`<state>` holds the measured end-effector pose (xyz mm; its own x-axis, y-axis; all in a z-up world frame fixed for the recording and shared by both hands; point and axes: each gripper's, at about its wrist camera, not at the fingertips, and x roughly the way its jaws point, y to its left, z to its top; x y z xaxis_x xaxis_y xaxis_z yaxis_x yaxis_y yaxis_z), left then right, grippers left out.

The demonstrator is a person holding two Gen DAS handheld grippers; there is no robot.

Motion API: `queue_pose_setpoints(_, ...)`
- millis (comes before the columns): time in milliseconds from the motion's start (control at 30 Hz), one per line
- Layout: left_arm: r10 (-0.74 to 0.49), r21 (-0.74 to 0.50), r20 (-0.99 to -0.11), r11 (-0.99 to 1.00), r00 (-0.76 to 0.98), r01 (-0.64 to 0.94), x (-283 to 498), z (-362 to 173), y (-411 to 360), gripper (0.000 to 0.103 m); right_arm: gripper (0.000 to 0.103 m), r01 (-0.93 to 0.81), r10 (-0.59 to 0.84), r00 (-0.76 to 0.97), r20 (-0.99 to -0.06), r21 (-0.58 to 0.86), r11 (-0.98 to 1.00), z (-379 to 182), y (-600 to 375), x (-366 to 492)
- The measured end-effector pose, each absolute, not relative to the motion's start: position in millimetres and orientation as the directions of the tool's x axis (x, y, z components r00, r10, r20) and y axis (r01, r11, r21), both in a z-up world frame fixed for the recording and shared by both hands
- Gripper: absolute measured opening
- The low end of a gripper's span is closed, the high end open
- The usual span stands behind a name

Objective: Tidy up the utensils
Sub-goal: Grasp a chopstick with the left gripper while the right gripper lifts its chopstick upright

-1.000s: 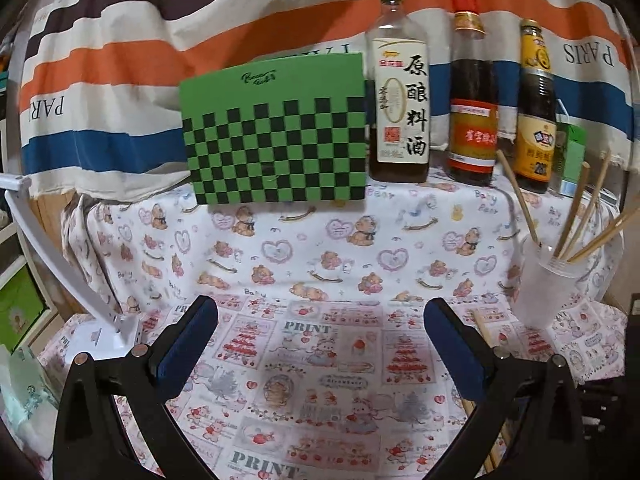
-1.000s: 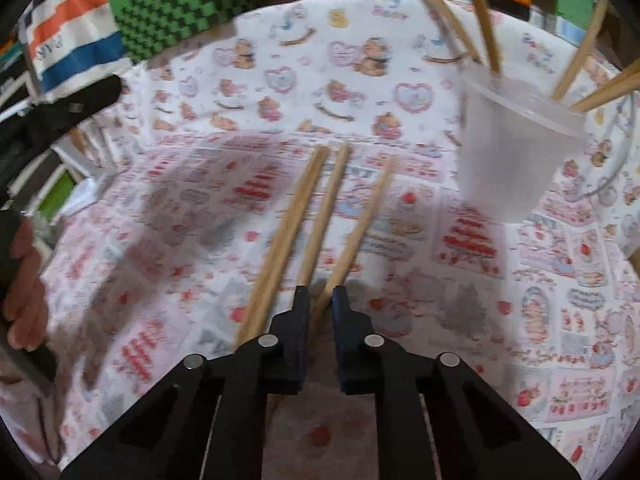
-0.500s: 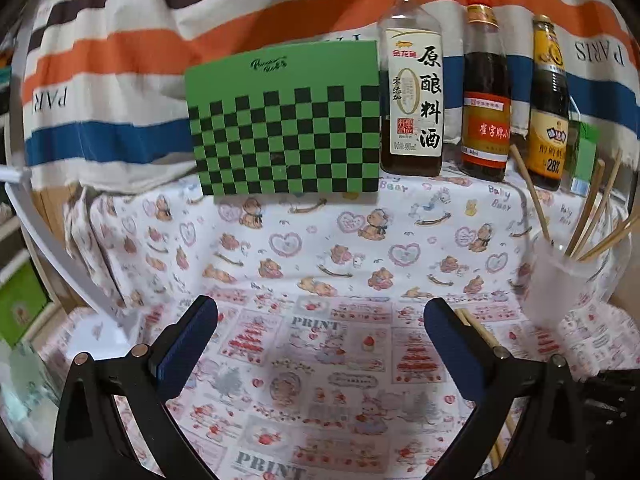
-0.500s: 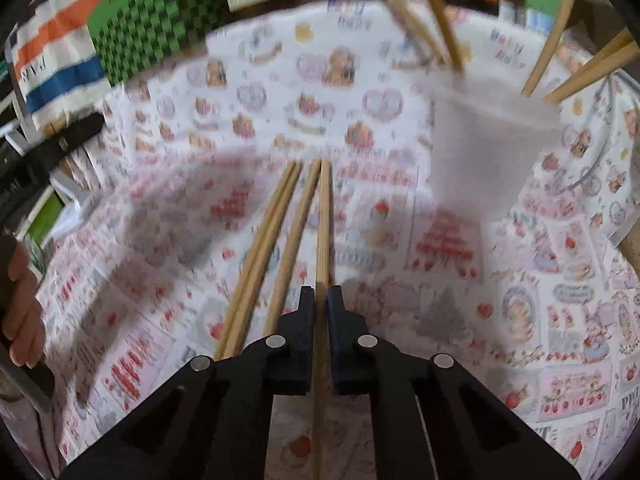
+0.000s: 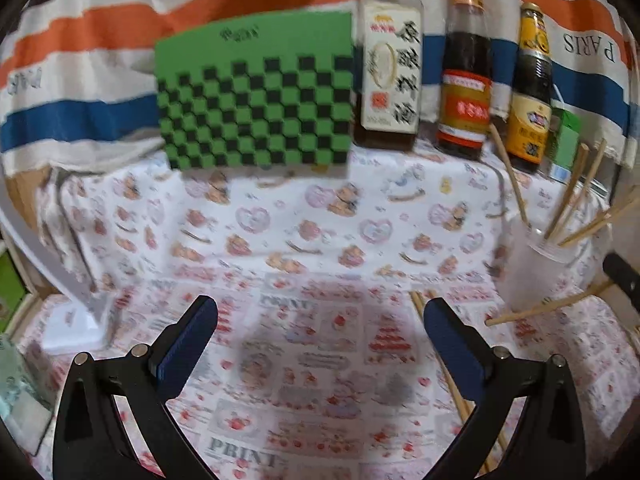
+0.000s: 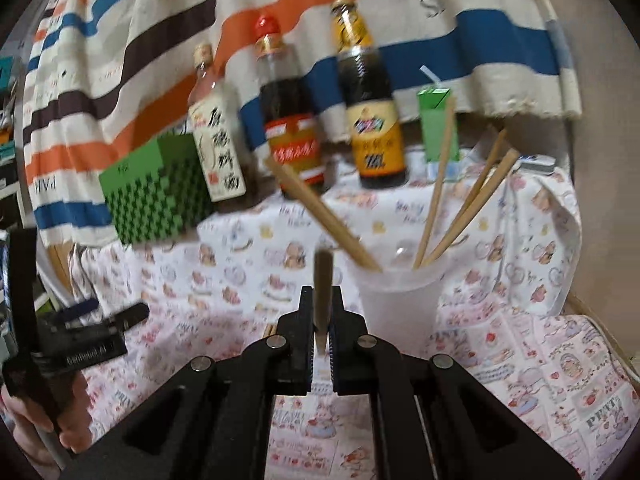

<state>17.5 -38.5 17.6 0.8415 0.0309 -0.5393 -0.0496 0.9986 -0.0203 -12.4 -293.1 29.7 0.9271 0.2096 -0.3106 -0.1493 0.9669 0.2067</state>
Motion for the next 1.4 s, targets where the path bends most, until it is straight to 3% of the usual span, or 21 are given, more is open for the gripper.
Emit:
queue_pose_setpoints(67,0.000,-0.032,-0.558,0.999,0.830,-0.021,18.4,14.5,-43.4,0.101,0.007,-0.147,0.206,0.936,-0.286,0.216,0.965,33.9,-297.2,-18.4)
queue_pose_setpoints(100,-0.018,-0.034,-0.565,0.999,0.825,-0.002,18.2,13.2,-47.2,0.095,0.007,-0.153,0.210,0.939,-0.273,0.215,0.965,36.7,-298.6,-19.8)
queue_pose_setpoints(200,-0.090,-0.067,-0.619,0.996,0.780,0.062,22.6,7.7,-57.9,0.054,0.007,-0.146,0.190,0.949,-0.249,0.188,0.971,40.0,-298.0,-22.0)
queue_pose_setpoints(233,-0.115,-0.091,-0.631,0.993,0.767,0.073,25.8,7.2,-58.9,0.049,0.007,-0.138,0.179,0.953,-0.244,0.176,0.975,40.2,-297.5,-22.5)
queue_pose_setpoints(367,-0.155,-0.157,-0.688,0.986,0.709,0.063,55.2,7.8,-68.5,0.046,0.007,-0.135,0.172,0.958,-0.231,0.167,0.977,42.6,-300.9,-22.0)
queue_pose_setpoints(667,-0.077,-0.050,-0.829,0.997,0.553,0.064,121.2,-21.8,-106.3,0.037,0.007,-0.091,0.125,0.969,-0.214,0.164,0.982,51.7,-319.8,-19.3)
queue_pose_setpoints(733,-0.094,-0.078,-0.851,0.996,0.516,0.052,128.7,-30.4,-106.9,0.029,0.007,-0.074,0.114,0.967,-0.227,0.177,0.981,50.3,-323.8,-16.0)
queue_pose_setpoints(933,-0.110,-0.098,-0.870,0.994,0.482,0.050,138.3,-47.1,-113.8,0.029,0.007,-0.078,0.118,0.966,-0.229,0.178,0.981,50.6,-326.5,-14.3)
queue_pose_setpoints(1233,-0.034,-0.025,-0.881,0.999,0.471,0.026,144.7,-49.8,-125.8,0.029,0.007,-0.063,0.109,0.962,-0.249,0.185,0.981,49.5,-329.1,-10.5)
queue_pose_setpoints(1400,-0.024,-0.040,-0.886,0.999,0.463,-0.025,162.2,-51.9,-122.1,0.020,0.007,-0.070,0.115,0.960,-0.254,0.181,0.981,48.5,-328.3,-9.5)
